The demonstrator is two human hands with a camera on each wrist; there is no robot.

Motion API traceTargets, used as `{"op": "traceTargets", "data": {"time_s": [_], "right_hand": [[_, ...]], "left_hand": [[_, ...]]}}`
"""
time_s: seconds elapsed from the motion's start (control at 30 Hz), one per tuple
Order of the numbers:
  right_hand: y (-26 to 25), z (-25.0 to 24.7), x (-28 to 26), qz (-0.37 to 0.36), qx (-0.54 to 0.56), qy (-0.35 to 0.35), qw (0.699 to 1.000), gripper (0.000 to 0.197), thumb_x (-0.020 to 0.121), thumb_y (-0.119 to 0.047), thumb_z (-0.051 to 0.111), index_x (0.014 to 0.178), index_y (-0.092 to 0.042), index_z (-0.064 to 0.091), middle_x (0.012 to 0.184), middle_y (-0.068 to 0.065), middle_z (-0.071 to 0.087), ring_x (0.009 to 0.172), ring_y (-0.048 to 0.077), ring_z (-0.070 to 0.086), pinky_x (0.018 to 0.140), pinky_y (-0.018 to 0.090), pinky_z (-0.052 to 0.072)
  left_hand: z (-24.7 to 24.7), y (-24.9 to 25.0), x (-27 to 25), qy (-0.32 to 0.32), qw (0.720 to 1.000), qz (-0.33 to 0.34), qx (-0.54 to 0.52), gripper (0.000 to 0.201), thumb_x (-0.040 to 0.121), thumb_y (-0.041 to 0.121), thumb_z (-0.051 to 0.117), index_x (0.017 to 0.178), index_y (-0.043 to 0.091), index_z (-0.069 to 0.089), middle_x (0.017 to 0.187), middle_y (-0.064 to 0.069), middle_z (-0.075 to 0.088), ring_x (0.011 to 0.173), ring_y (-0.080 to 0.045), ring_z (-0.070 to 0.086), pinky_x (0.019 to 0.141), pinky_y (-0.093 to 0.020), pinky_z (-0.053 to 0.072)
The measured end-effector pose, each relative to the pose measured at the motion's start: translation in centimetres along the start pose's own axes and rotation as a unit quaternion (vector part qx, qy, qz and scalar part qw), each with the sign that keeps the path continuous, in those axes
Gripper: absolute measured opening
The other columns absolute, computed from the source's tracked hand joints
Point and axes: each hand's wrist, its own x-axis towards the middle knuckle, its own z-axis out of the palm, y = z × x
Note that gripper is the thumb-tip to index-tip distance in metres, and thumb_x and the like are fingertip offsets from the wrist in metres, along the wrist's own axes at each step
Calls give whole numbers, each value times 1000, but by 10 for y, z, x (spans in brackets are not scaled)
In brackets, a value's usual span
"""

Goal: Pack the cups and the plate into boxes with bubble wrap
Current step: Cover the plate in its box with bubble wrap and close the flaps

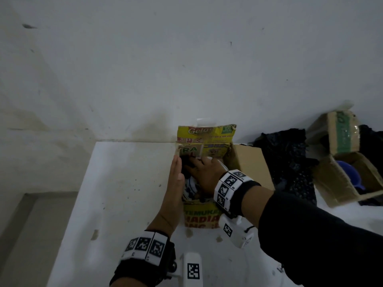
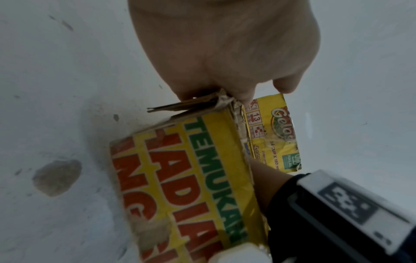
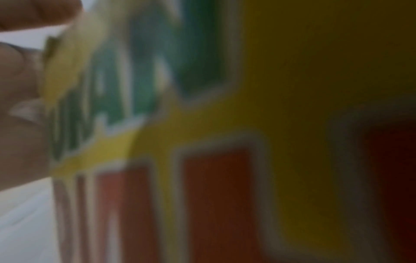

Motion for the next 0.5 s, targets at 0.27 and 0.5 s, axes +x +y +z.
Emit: {"op": "traceTargets", "data": {"time_s": [0.27, 0.5], "right_hand": [[14, -4, 12, -72, 5, -25, 997, 123, 62, -52, 79, 150, -20, 0, 157, 6, 3, 131, 35, 35, 104, 47, 39], [12, -13, 20, -65, 36, -12, 997, 113, 60, -39, 84, 148, -19, 16, 153, 9, 13, 123, 40, 42, 94, 47, 46]], "left_hand": [[4, -3, 2, 6, 1000, -5, 8, 56, 88, 46, 24, 141, 33, 9, 142, 35, 5, 128, 26, 8, 113, -12, 14], [4, 1, 2, 5, 1000, -5, -8, 52, 88, 38, 23, 138, 32, 11, 144, 30, 5, 133, 16, 12, 116, -20, 15]]}}
